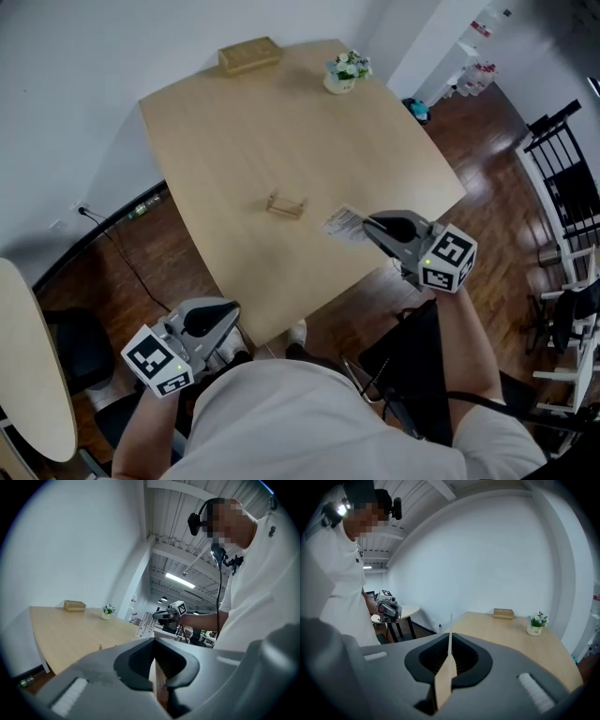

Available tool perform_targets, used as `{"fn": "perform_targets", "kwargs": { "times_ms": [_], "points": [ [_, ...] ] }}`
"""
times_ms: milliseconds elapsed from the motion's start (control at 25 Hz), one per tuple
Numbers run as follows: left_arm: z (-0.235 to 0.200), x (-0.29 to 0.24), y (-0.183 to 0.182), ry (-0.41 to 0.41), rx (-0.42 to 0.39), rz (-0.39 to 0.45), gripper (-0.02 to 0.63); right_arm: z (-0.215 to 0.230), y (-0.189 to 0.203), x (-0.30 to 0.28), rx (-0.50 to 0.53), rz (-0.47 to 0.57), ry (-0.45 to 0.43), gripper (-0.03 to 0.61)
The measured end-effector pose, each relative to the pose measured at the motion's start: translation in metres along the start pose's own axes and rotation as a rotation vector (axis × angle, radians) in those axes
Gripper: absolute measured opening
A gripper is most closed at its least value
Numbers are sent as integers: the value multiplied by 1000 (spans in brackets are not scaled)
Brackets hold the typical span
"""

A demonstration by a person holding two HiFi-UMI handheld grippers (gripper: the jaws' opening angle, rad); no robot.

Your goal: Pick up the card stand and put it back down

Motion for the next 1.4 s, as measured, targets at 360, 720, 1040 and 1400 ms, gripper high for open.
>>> {"fn": "perform_targets", "kwargs": {
  "times_ms": [360, 720, 1040, 1400],
  "points": [
    [-4, -15, -9, 46, -58, -26, 3, -45, 12, 36, -59, 2, 58, 20],
    [-3, -14, -12, 71, -50, -9, 3, -58, 15, 44, -77, 7, 72, 20],
    [-2, -10, -13, 38, -28, 9, 3, -46, 10, 34, -61, 12, 42, 20],
    [6, -6, -7, -25, -18, 15, 3, -11, 4, 2, -27, 10, -20, 20]
  ]
}}
Point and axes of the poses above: the fingertips, and each gripper's own axes: x backward along the fingers, z to its right, y out of its underside, the point moved 10 cm from there along x, backward along the fingers, and after that the axes turned 7 degrees about x, right-handed, at the moved point
